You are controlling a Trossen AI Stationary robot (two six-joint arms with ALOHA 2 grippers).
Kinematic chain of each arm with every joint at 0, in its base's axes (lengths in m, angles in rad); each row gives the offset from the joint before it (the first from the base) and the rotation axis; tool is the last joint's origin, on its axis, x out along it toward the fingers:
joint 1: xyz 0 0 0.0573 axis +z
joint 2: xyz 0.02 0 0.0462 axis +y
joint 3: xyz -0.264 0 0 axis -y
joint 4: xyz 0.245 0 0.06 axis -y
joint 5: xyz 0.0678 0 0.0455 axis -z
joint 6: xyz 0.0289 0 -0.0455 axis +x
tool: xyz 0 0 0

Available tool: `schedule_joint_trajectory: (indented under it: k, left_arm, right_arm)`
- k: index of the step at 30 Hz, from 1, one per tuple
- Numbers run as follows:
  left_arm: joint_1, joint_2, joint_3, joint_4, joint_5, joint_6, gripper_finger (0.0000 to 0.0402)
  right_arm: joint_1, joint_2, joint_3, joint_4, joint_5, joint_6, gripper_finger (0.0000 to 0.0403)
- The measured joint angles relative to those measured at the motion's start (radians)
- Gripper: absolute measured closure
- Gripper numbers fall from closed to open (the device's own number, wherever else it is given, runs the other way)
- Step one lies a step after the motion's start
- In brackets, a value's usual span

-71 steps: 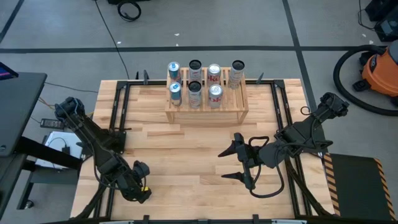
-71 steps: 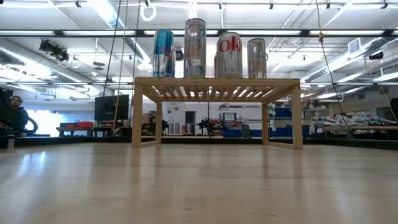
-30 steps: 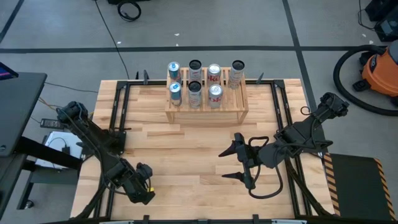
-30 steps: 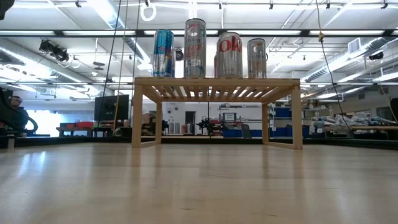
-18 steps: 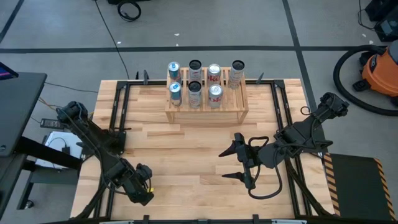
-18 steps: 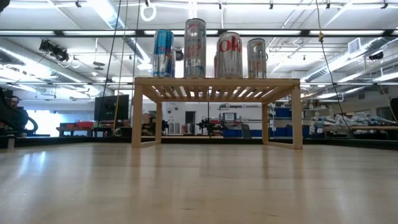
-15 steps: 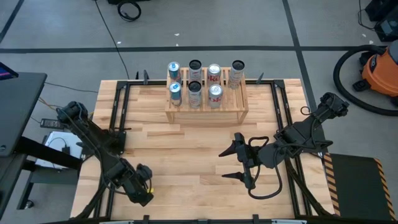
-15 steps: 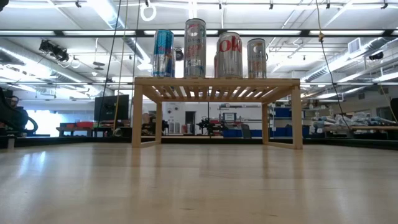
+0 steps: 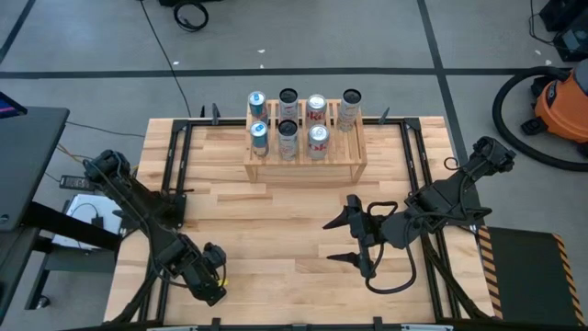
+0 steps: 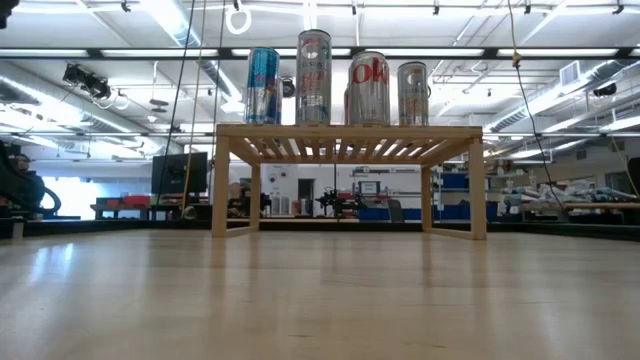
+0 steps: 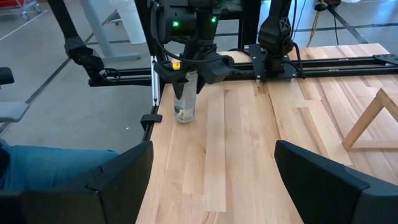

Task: Place canned beverage on shelf
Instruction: Put the white and yellow soda can on the shelf aligned with the white and yellow soda can

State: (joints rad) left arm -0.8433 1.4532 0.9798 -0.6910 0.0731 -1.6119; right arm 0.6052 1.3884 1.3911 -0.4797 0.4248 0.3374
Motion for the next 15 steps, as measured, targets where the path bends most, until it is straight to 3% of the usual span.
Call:
schedule_joint_trajectory:
  k: [15]
  left_arm:
    - [0.005,0.000,0.000,0.000,-0.008,-0.024,0.0119]
  right_arm:
    - [0.000,0.000,0.000,0.000,-0.007,0.000,0.0058]
